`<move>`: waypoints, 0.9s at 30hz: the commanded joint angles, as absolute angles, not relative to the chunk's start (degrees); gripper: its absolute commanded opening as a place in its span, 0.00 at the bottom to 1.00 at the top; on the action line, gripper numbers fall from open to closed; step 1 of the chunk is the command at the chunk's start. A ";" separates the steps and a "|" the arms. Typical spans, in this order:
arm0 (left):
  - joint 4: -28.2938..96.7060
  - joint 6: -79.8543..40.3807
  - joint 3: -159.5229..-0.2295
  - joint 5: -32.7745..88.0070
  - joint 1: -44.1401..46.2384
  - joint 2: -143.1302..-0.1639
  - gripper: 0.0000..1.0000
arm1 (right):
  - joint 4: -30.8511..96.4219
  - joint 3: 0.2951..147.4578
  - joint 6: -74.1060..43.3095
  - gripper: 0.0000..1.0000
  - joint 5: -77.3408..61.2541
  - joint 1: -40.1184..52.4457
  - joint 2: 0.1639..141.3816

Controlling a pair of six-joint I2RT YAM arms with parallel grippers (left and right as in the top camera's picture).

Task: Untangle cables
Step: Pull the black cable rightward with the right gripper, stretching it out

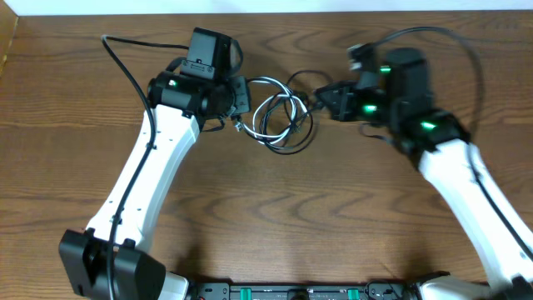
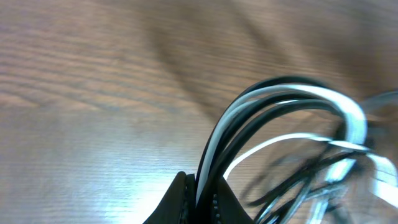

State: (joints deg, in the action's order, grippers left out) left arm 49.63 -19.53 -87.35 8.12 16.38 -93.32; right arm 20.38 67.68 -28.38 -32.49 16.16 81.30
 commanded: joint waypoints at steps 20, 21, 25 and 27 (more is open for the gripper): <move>47.90 -5.45 -87.13 20.91 13.52 -98.26 0.07 | 45.30 68.47 -23.24 0.01 -19.53 -4.05 72.55; 47.81 -4.01 -87.13 21.34 13.52 -98.26 0.07 | 45.58 68.47 -23.24 0.01 -18.04 -4.12 72.66; 47.88 6.50 -87.13 25.32 13.50 -97.97 0.07 | 46.54 68.47 -23.31 0.01 -9.43 -5.65 72.66; 47.90 11.60 -87.13 29.58 13.50 -97.27 0.07 | 47.24 68.47 -23.83 0.01 -5.10 -7.07 72.66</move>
